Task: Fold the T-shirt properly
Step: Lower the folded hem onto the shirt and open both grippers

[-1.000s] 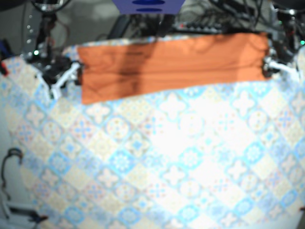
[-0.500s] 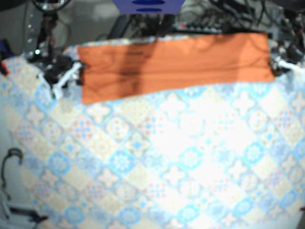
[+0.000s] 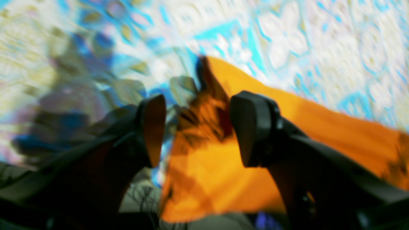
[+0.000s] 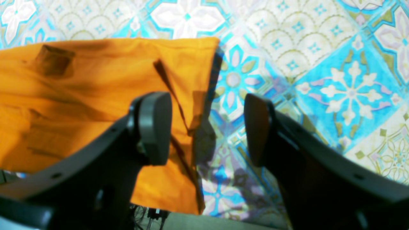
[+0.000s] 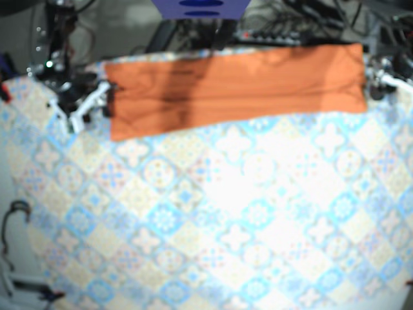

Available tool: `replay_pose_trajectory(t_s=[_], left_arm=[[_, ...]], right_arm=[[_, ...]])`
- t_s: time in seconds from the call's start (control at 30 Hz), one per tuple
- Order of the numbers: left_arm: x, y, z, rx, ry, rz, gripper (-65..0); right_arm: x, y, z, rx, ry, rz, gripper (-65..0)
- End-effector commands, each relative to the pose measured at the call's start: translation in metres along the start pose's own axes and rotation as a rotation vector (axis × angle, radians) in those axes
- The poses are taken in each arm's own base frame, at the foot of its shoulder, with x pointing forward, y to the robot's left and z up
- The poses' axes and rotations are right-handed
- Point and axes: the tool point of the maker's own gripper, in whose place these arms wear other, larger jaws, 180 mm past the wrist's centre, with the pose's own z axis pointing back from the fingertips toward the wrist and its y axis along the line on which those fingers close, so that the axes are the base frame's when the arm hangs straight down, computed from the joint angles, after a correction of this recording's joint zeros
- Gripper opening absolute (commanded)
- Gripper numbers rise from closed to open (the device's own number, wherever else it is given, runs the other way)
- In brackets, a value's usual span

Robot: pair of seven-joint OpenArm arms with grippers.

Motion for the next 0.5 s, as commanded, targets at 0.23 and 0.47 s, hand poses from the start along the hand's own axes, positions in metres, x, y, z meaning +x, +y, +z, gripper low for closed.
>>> replay_pose_trajectory(t_s=[0.23,0.47], left_arm=[[0.005,-0.012,0.005,-0.067,0.033,-0.055,-29.7],[0.008,-0.009,0.007,-0.059,0.040,-0.068,-29.7]], right_arm=[[0.016,-0.025,0.018,-0.071,-0.081,-0.006,-29.8],[0.016,-0.025,0.018,-0.072,-0.081,-0.005,-29.8]])
